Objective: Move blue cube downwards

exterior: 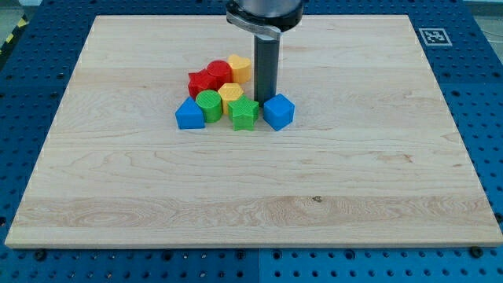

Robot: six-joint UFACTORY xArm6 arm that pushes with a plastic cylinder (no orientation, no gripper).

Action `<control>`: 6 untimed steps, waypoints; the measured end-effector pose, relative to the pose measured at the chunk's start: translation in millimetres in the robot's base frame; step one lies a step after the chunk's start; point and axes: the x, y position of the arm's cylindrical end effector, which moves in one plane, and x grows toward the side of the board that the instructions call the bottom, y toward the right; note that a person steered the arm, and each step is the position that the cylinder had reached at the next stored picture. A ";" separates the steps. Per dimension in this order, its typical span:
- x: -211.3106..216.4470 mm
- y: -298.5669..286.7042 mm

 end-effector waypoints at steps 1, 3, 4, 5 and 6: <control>8.4 14.1; 21.6 54.6; 31.8 71.4; 32.1 64.7; 48.9 64.6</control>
